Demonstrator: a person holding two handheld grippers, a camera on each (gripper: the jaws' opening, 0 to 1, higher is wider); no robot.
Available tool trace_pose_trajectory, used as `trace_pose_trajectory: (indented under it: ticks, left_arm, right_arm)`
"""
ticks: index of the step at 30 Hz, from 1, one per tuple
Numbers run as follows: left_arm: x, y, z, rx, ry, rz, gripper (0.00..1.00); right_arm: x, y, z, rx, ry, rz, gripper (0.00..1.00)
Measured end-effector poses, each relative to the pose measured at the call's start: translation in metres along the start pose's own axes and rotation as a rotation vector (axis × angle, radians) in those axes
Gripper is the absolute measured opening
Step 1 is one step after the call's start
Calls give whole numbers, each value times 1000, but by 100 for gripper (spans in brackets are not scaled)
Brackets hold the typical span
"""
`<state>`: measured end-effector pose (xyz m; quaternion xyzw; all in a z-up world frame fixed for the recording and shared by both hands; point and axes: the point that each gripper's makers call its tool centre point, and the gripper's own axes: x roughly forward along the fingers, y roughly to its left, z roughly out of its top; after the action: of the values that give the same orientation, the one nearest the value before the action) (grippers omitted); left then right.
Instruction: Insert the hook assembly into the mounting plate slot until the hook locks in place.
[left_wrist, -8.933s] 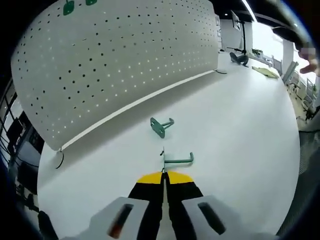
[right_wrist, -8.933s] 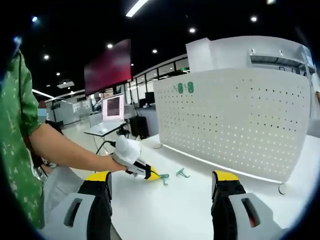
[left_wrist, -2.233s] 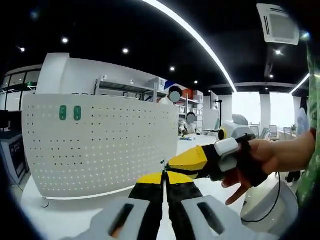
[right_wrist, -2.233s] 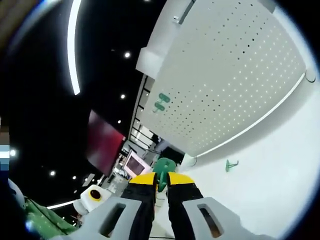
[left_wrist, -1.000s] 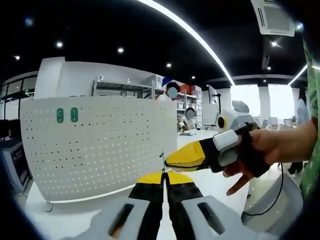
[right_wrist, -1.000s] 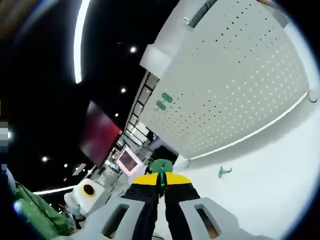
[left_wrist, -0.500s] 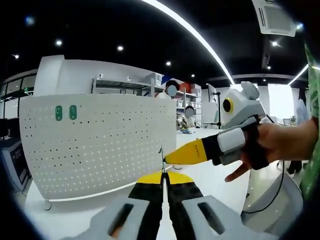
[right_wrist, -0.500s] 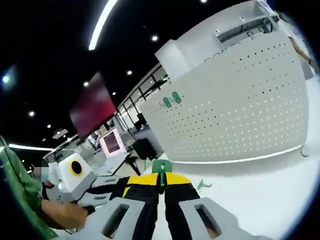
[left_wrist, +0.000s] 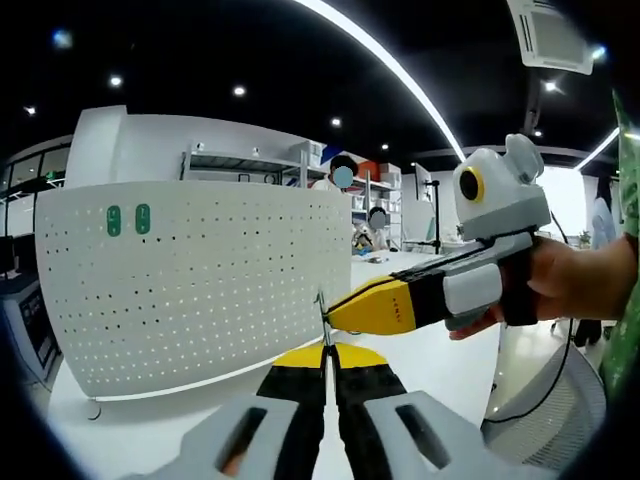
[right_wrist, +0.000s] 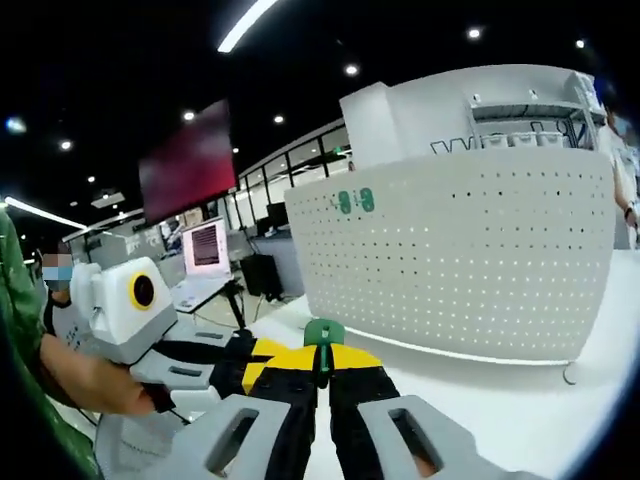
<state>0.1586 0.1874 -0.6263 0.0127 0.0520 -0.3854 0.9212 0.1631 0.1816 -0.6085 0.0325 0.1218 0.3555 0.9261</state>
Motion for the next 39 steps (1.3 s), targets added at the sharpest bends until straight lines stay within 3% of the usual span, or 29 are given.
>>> trace_pose_trajectory:
  ticks: [6,9,27,39]
  left_arm:
    - [3,-1,-3,-5,16,-5,2]
    - [4,-1,-3,-3,19,-3,2]
    - [5,0,-2,-1,30,-6,3]
    - [3,-4,-4,1,45,-31,14]
  right_arm:
    - [1,-1,-1,-139,28,-37,2]
    - [1,1,-1,-167,28,-45,1]
    - [2,-4,-3,-168,27,-60,1]
    - [1,-4,-2,-167,28,-60,1]
